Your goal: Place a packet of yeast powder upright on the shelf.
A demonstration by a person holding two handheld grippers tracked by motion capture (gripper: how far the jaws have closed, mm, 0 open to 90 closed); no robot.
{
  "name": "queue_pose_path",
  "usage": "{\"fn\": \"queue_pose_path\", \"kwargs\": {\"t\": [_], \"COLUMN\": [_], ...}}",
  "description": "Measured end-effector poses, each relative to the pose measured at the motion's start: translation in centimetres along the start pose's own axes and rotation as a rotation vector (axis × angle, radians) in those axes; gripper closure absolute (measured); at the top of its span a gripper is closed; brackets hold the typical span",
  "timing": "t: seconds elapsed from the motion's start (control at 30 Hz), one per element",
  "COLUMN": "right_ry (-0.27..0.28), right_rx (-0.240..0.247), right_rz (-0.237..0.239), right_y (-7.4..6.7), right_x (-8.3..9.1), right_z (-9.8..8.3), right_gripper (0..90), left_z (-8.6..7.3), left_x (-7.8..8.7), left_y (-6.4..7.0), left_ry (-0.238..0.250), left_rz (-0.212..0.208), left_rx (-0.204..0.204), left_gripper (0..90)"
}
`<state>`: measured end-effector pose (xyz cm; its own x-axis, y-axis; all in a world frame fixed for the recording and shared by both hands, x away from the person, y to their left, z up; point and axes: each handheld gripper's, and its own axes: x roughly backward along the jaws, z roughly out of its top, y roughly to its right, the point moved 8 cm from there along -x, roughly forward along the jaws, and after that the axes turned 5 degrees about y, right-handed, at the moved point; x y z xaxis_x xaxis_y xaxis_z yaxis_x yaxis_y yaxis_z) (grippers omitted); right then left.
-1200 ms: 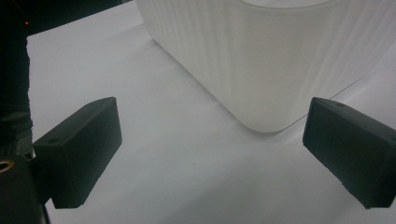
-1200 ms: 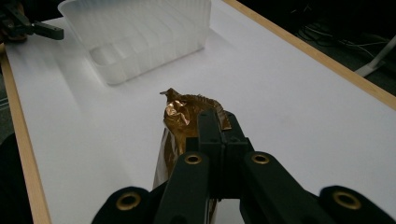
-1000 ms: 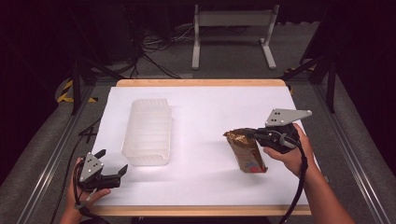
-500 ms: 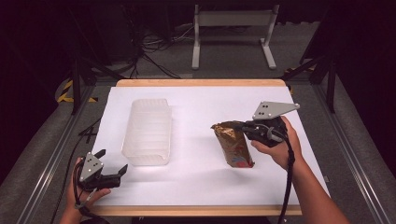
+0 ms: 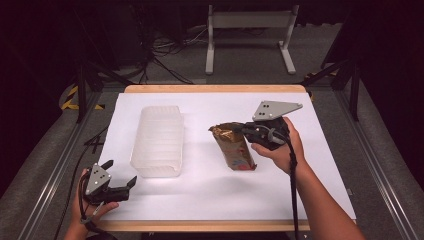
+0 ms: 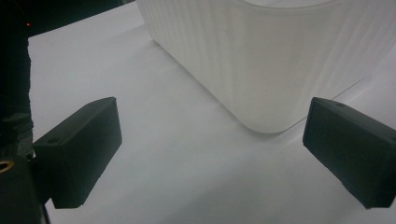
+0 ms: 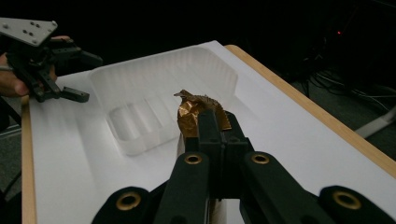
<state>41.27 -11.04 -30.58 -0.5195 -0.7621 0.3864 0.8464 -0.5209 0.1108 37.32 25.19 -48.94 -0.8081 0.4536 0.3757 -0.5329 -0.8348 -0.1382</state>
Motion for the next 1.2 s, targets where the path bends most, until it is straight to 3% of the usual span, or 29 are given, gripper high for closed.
{"fn": "queue_pose_path", "kwargs": {"t": [0.47, 1.2], "right_ry": [0.041, 0.077], "right_rx": [0.013, 0.018], "right_rz": [0.035, 0.076], "right_y": [-1.3, -2.6], "right_x": [-4.0, -9.9], "right_z": [3.9, 6.6], "right_gripper": [89.8, 89.8], "left_z": [0.0, -0.3], "left_x": [0.0, 0.1], "left_y": [0.0, -0.2], "left_ry": [0.009, 0.006], "left_rz": [-0.015, -0.022], "left_rx": [0.007, 0.022], "left_gripper": [5.5, 5.4]}}
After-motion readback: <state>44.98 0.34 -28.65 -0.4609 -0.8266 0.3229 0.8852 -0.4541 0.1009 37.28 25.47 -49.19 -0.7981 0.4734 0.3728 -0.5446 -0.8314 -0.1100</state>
